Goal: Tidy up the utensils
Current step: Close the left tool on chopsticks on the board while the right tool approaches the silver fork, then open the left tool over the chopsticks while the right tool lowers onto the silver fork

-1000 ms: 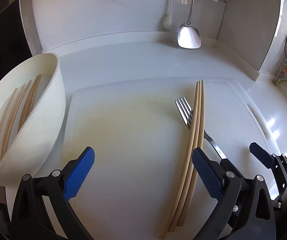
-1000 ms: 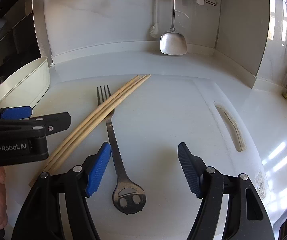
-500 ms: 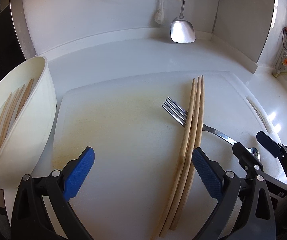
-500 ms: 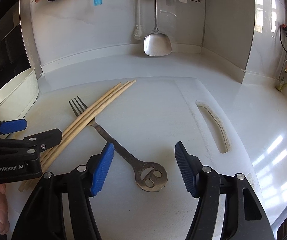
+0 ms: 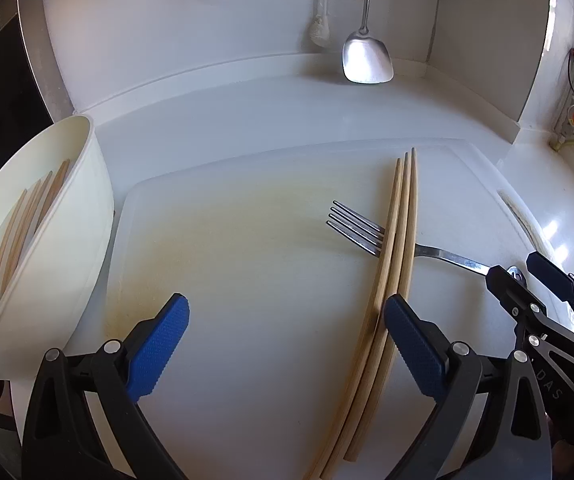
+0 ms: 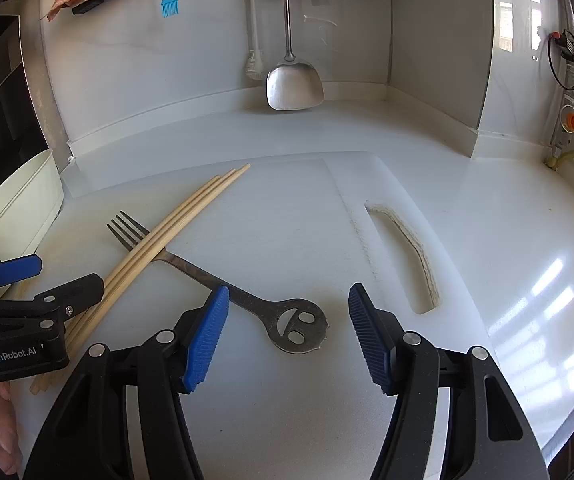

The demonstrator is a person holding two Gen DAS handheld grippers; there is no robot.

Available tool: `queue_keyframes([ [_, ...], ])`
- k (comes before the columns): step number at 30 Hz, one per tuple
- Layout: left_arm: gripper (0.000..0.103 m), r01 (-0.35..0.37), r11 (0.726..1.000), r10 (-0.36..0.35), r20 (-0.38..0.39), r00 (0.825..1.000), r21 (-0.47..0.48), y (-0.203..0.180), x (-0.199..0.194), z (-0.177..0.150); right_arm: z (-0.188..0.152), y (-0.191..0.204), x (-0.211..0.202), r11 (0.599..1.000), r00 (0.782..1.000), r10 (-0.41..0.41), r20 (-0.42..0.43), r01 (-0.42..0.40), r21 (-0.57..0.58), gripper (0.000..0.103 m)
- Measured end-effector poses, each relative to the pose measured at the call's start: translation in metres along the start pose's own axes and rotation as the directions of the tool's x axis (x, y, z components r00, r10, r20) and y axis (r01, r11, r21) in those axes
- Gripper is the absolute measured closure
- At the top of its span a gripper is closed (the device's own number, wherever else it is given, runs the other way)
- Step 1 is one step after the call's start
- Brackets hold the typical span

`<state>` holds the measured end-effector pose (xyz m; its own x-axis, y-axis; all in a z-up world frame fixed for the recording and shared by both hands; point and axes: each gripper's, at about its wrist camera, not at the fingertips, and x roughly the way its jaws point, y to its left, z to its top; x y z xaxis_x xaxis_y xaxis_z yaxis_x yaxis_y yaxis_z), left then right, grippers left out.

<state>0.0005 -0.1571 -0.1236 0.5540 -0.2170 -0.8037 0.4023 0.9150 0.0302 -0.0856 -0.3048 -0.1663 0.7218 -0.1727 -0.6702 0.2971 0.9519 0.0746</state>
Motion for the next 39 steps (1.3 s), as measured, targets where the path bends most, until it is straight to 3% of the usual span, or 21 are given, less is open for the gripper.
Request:
queue_keyframes([
  [13,0.009,-0.015,0.999,0.015,0.015,1.0,-0.033,-0.003,0.004,0.001,0.002,0.002,0.001,0.999,0.999,0.03,-0.013,-0.031,-0.019,0.043],
  [18,0.031,0.03,0.999,-0.029,0.019,0.999,-0.022,-0.011,0.0,-0.004,0.005,0.011,0.001,0.995,0.998,0.053,-0.015,-0.054,-0.087,0.043],
  [19,0.04,0.035,0.999,-0.035,0.005,0.999,-0.013,-0.014,0.002,-0.005,0.006,0.012,0.002,0.993,0.998,0.06,-0.018,-0.062,-0.104,0.043],
  [20,0.043,0.005,1.0,-0.005,0.022,1.0,0.004,-0.017,0.0,-0.007,0.008,0.014,0.003,0.99,0.997,0.071,-0.023,-0.073,-0.117,0.043],
  [24,0.056,0.012,1.0,-0.012,0.02,1.0,-0.022,-0.015,-0.002,-0.007,0.013,0.019,0.009,0.98,0.993,0.103,-0.05,-0.11,-0.167,0.043],
  [28,0.08,-0.003,0.998,0.005,0.024,1.0,-0.057,-0.01,-0.003,-0.007,0.017,0.026,0.016,0.964,0.987,0.14,-0.077,-0.153,-0.216,0.043],
  [30,0.084,-0.006,0.998,0.008,0.021,1.0,-0.067,-0.009,-0.003,-0.007,0.019,0.031,0.018,0.954,0.983,0.161,-0.086,-0.177,-0.243,0.043],
  [32,0.094,-0.01,0.997,0.012,0.017,1.0,-0.079,-0.008,-0.003,-0.007,0.02,0.034,0.02,0.944,0.98,0.178,-0.089,-0.195,-0.268,0.054],
  [35,0.095,0.005,0.994,-0.004,0.011,1.0,-0.111,-0.004,-0.002,-0.007,0.021,0.04,0.019,0.93,0.976,0.195,-0.095,-0.214,-0.299,0.076],
  [39,0.095,0.001,0.991,0.0,0.009,1.0,-0.131,-0.003,-0.003,-0.009,0.019,0.041,0.017,0.928,0.977,0.195,-0.088,-0.213,-0.307,0.08],
])
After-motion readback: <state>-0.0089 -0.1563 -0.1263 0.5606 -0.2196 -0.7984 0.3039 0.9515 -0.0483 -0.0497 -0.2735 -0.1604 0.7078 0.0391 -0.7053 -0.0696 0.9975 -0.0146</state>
